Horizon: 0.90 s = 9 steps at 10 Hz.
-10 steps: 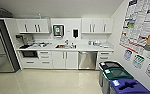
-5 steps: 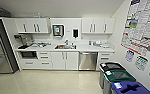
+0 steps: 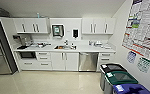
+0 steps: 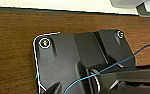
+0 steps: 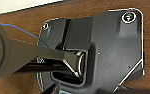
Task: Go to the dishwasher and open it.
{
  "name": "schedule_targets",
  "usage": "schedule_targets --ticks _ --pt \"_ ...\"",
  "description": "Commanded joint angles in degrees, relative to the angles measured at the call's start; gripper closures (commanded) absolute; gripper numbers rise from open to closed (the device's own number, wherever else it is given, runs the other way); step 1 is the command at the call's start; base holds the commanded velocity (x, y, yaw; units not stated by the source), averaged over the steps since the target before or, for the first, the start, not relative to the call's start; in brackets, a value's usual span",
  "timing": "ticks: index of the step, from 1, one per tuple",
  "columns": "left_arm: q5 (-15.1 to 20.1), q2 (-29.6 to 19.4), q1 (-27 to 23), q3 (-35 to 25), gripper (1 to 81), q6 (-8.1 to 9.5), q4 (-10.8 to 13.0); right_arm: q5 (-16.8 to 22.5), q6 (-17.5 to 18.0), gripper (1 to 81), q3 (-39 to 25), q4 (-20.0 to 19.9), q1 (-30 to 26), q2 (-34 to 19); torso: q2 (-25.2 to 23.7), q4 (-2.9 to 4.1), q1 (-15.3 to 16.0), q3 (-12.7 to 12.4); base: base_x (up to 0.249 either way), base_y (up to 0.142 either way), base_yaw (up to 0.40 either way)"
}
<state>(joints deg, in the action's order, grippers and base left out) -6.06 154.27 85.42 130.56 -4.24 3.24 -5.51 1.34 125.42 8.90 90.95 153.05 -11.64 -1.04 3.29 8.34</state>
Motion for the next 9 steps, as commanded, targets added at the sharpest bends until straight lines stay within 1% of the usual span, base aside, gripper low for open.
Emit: schedule_targets --ticks 1,9 --pt "2.54 -1.33 -3.02 -0.57 1.0 0.12 0.27 2.87 -0.2 1.0 -0.27 0.77 -2.4 -1.06 -0.02 0.0 0.0 0.0 0.102 0.0 0.0" --pt "2.54 -1.42 -3.02 -0.74 1.0 0.2 0.27 2.87 -0.2 1.0 -0.18 0.68 -2.39 -0.97 0.0 0.0 0.0 0.0 0.107 0.0 0.0"
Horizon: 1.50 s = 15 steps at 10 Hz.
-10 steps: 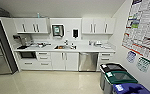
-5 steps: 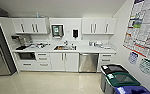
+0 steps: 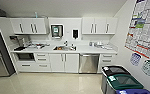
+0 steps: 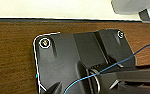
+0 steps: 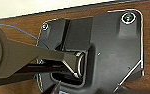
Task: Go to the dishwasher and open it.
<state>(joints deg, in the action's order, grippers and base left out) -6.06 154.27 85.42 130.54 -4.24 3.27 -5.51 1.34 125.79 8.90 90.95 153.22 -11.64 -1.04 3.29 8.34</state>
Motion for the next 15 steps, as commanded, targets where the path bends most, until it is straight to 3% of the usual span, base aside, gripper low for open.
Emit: schedule_targets --ticks 1,15 --pt "2.54 -1.42 -3.02 -0.72 1.0 0.11 0.25 2.87 -0.2 1.0 -0.47 0.77 -2.31 -1.14 0.0 0.0 0.0 0.0 0.114 0.0 0.0" --pt "1.84 -1.76 -2.93 -0.81 1.0 0.11 0.34 2.79 -0.2 1.0 -0.04 0.68 -2.13 -0.79 0.0 0.0 0.02 0.0 0.114 0.0 0.0"
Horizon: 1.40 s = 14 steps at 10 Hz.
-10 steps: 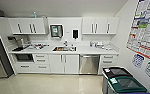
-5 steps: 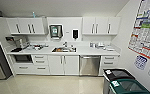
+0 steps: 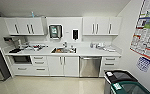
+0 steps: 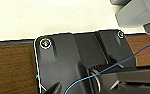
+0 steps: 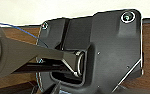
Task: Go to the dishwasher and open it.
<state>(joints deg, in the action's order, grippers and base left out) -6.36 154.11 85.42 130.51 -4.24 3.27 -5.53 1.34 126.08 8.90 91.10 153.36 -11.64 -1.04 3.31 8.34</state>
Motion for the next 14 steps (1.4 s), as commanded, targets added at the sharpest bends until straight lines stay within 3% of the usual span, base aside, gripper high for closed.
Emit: schedule_targets --ticks 1,14 --pt "2.06 -1.87 -3.02 -1.22 1.0 0.2 0.25 2.81 -0.2 1.0 -0.31 0.68 -2.28 -0.75 0.0 0.0 0.0 0.0 0.114 0.0 0.0" --pt "1.71 -2.14 -2.76 -1.57 1.0 0.2 0.25 2.81 -0.29 1.0 1.62 1.38 -2.28 0.57 0.02 0.0 -0.06 0.02 0.111 0.0 0.0"
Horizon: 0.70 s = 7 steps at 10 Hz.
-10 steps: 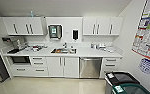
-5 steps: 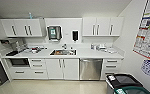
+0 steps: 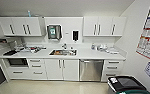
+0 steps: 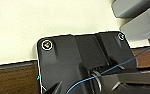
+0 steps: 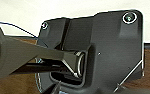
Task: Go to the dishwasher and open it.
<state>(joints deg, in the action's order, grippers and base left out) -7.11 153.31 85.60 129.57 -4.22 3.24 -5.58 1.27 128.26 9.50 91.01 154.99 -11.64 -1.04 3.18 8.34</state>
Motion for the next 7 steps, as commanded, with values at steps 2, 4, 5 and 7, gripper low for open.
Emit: schedule_targets --ticks 2,4,5,7 --pt "2.45 -1.33 -2.94 -0.64 1.0 0.17 0.27 2.86 -0.21 1.0 -0.47 0.7 -2.28 -1.06 0.0 0.0 0.0 0.0 0.11 0.0 0.0" --pt "2.53 -1.25 -3.02 -0.64 1.0 0.17 0.27 2.86 -0.21 1.0 -0.47 0.7 -2.28 -0.89 0.0 0.0 0.0 0.0 0.11 0.0 0.0" --pt "2.45 -1.25 -3.03 -0.72 1.0 0.17 0.27 2.86 -0.21 1.0 -0.47 0.7 -2.28 -0.89 0.0 0.0 -0.02 0.0 0.114 0.0 0.0" --pt "2.45 -1.25 -2.94 -0.64 1.0 0.09 0.27 2.86 -0.21 1.0 -0.39 0.7 -2.19 -0.8 0.0 0.0 -0.02 0.0 0.114 0.0 0.0"
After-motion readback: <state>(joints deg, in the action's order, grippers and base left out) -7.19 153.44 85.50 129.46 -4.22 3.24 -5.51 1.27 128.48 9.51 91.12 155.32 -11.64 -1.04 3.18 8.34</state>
